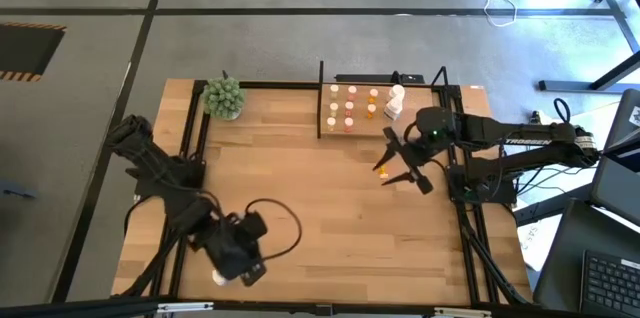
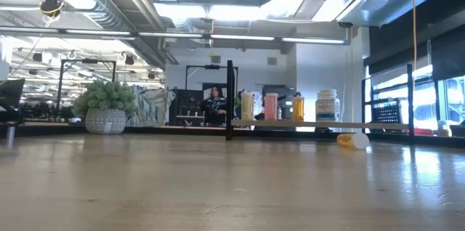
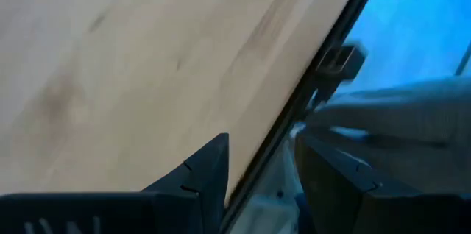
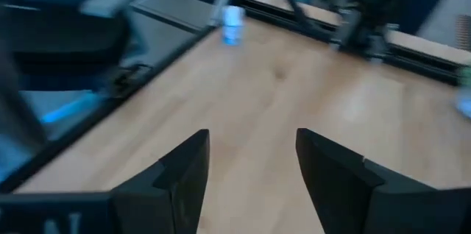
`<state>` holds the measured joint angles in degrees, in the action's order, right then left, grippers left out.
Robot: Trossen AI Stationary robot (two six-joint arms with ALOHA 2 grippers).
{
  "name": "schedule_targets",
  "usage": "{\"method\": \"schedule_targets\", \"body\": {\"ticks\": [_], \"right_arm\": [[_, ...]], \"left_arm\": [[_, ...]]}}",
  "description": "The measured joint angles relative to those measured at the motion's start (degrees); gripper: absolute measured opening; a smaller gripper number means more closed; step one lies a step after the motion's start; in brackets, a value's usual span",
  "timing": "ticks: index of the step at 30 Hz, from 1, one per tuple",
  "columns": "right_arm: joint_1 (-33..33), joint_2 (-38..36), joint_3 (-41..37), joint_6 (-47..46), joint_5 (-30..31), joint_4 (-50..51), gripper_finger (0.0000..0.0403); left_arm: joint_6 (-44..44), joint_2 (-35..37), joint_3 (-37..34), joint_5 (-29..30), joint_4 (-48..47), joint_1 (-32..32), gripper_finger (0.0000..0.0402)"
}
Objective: Pick and place medicine bottles onto shelf by color
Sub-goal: Put the white pill bottle on the shelf aligned with the other white pill bottles
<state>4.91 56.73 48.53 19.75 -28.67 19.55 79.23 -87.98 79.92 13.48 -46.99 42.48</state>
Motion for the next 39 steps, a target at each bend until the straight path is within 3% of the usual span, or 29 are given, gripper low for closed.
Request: {"method": "schedule_targets", "body": {"ticks": [8, 12, 21, 25, 39], "right_arm": [[0.0, 0.0, 0.0, -0.2, -12.7, 3.3, 0.0207], [0.0, 0.0, 0.0, -0.9, -16.5, 3.4, 0.0207], [0.0, 0.0, 0.0, -1.5, -17.1, 3.5, 0.0207], [0.0, 0.0, 0.0, -1.4, -17.0, 3.5, 0.0207], [0.0, 0.0, 0.0, -1.2, -16.9, 3.5, 0.0207]], "left_arm": [[13.0, -0.7, 0.0, -1.3, -9.0, 8.3, 0.015], [20.6, -3.3, 0.0, -6.2, -10.0, 12.0, 0.015], [32.4, -6.3, 0.0, -6.3, -9.2, 17.0, 0.015], [33.2, -6.3, 0.0, -3.3, -10.0, 16.8, 0.015], [33.3, -6.3, 0.0, -1.0, -10.8, 16.8, 0.015]]}}
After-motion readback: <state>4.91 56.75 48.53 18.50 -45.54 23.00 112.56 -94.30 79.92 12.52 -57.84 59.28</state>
